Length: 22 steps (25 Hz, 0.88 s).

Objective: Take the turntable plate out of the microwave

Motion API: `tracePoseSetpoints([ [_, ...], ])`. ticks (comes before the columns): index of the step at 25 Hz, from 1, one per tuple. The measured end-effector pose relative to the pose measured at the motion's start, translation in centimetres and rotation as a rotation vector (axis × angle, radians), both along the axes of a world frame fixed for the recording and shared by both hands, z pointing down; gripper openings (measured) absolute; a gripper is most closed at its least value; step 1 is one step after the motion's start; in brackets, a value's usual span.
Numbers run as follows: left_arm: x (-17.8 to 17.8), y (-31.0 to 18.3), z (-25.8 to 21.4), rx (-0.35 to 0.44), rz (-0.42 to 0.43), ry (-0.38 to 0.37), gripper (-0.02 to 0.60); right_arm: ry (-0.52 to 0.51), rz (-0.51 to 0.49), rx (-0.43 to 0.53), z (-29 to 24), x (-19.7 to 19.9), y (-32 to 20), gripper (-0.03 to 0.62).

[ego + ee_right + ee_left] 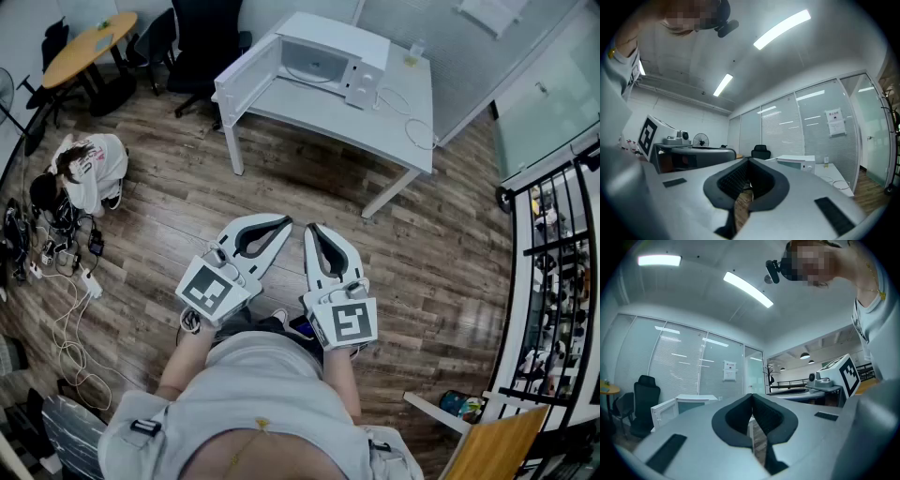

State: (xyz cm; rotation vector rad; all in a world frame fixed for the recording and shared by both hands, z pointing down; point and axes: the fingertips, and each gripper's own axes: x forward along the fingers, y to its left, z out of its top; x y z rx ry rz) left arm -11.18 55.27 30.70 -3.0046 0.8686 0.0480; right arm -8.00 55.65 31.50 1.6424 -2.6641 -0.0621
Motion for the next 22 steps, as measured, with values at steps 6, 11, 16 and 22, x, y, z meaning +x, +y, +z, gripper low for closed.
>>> tracePoseSetpoints([
  [6,0.7,0.4,0.3,-0.014,0.003,0.019,0.029,0.003,-0.006,-0.010,0.5,0.5,0.5,0.014],
  [11,0.5,0.3,1.2,-0.009,-0.074,0.002,0.091,0.011,0.000,-0.008,1.0,1.1,1.1,0.018],
  [16,0.6,0.1,1.6,-0.023,-0.085,-0.016,0.126,0.011,-0.007,-0.012,1.3,1.6,1.2,0.074],
  [22,1.0,-0.5,2.3,-0.039,-0.064,0.004,0.126,-0.005,-0.005,-0.025,1.9,2.4,0.3,0.084],
])
